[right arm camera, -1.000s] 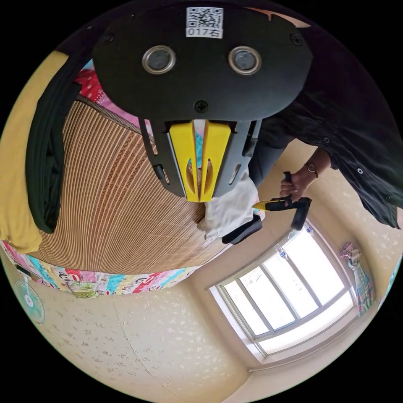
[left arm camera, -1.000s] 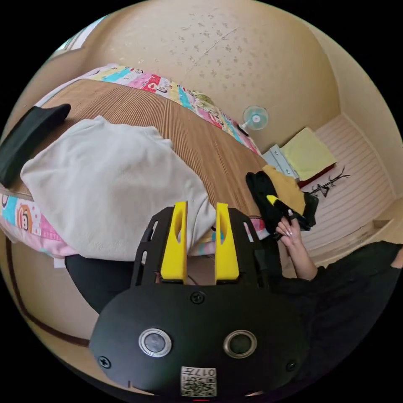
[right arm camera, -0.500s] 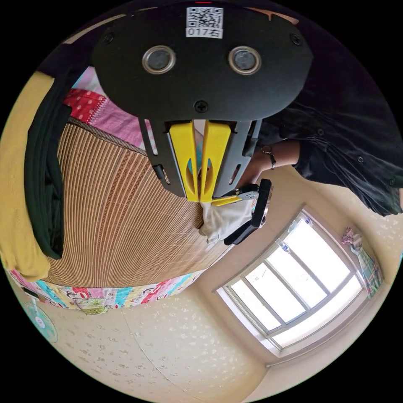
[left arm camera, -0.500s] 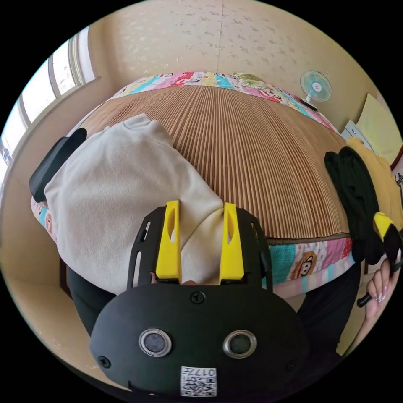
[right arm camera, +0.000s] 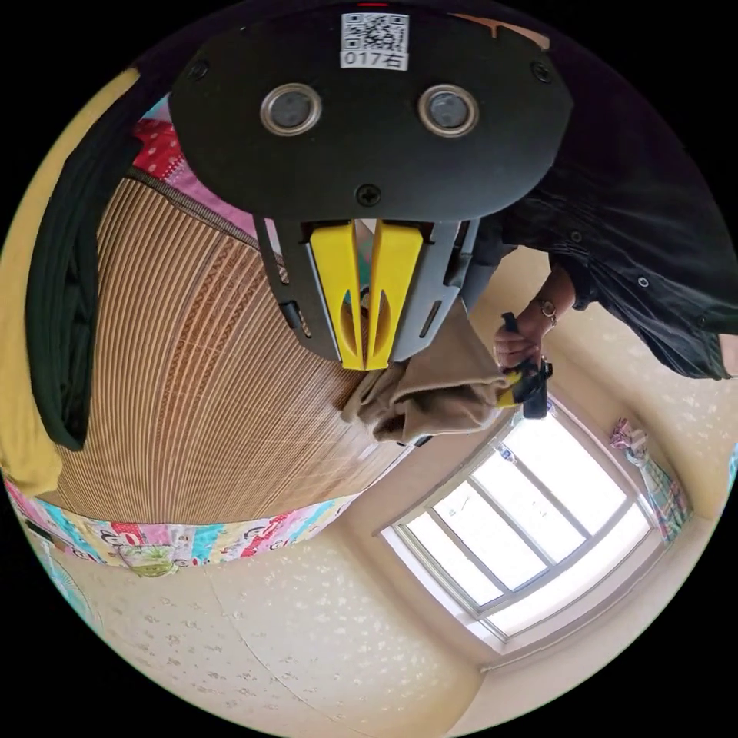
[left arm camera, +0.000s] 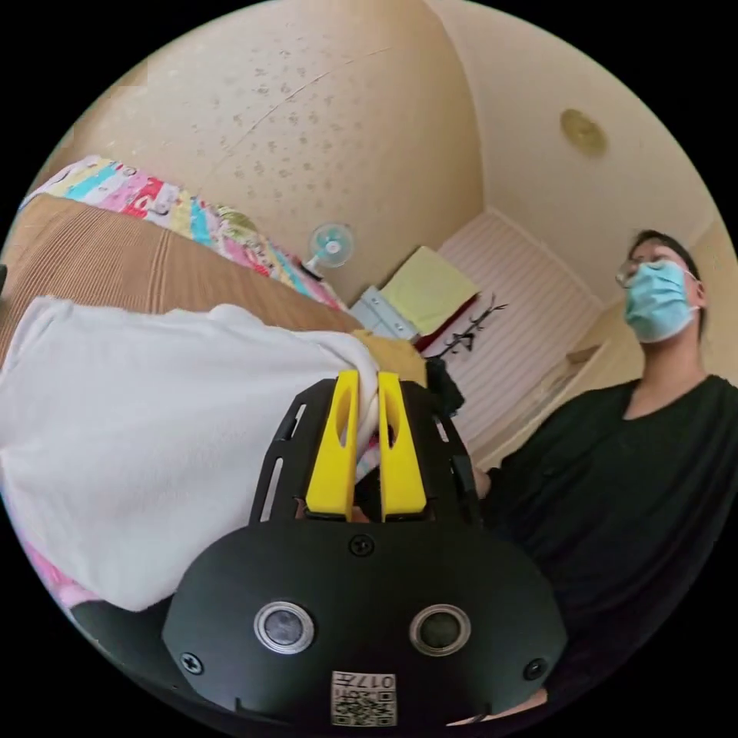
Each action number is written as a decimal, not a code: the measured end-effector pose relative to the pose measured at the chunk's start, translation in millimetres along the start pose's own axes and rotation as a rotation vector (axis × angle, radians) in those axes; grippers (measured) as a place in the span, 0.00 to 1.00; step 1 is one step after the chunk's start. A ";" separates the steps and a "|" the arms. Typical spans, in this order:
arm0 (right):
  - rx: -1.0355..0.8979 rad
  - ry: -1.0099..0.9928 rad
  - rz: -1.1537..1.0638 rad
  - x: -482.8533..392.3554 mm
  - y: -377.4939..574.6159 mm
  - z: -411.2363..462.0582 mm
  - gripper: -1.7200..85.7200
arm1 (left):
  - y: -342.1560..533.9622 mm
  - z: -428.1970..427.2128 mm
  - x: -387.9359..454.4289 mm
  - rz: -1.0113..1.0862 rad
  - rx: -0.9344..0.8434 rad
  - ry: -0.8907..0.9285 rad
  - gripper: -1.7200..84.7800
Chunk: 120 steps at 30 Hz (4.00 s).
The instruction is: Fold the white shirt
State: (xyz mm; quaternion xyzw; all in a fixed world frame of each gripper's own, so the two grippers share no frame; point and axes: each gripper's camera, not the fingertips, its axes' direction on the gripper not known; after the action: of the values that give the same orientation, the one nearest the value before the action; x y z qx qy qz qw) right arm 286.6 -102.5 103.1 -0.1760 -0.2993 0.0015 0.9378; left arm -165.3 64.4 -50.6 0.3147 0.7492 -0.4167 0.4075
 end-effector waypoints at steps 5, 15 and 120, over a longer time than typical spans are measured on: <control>0.054 -0.074 -0.122 -36.8 -12.7 -10.9 0.04 | 1.4 -115.9 82.2 0.372 0.225 0.378 0.07; 0.127 -0.192 -0.381 -120.0 -37.4 -70.5 0.05 | -12.1 -223.0 101.2 0.601 0.560 1.146 0.06; -0.164 0.121 0.308 286.7 -16.6 131.0 0.03 | -29.7 -59.1 -127.8 -0.482 0.145 -0.681 0.04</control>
State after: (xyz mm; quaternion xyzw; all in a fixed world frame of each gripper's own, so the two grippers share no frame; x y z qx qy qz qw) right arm 446.6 -43.9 368.8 -0.2954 -0.2111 0.1103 0.9252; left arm -150.0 86.1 90.8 0.0029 0.5927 -0.6318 0.4994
